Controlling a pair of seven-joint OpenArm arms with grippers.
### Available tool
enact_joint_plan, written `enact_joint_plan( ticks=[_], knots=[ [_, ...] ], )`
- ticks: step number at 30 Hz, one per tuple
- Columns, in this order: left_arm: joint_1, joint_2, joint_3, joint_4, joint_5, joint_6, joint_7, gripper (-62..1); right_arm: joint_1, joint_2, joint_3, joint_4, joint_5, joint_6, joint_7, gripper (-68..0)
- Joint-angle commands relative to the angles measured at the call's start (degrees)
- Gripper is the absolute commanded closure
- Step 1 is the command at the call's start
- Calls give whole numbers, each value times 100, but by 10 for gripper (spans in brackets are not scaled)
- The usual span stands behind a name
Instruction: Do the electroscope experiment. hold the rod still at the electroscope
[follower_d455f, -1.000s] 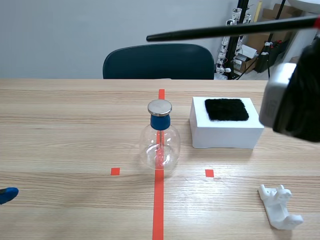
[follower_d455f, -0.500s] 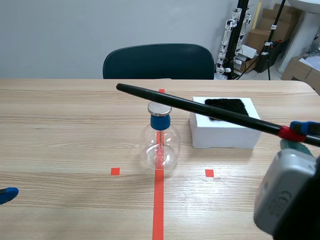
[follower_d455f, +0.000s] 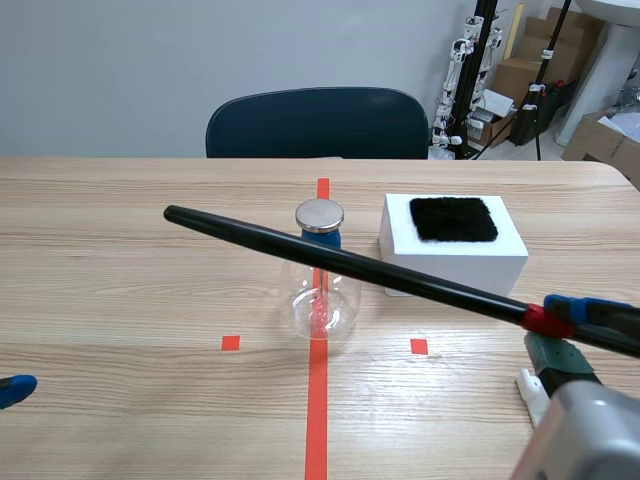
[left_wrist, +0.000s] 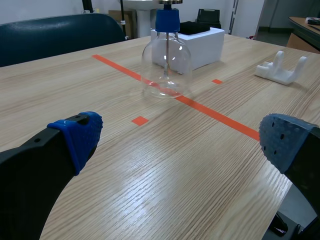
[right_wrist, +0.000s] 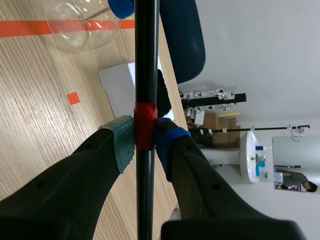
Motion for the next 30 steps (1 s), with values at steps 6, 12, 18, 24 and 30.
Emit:
enact_joint_plan(
  ticks=[6, 12, 18, 24, 30],
  knots=[
    [-13, -33, -22, 87, -74, -4, -120, -623, 20, 46, 7, 26, 7, -76, -39, -24],
    [-13, -33, -22, 87, -74, -4, -120, -623, 20, 46, 7, 26, 7, -76, -90, -24],
    [-13, -33, -22, 87, -74, -4, -120, -623, 20, 46, 7, 26, 7, -76, -151, -24],
    [-13, -33, -22, 87, -74, -4, -120, -623, 20, 46, 7, 26, 7, -76, -151, -24],
    [-13, -33, -22, 87, -74, -4, -120, -623, 20, 46, 7, 26, 7, -76, -151, -24]
  ],
)
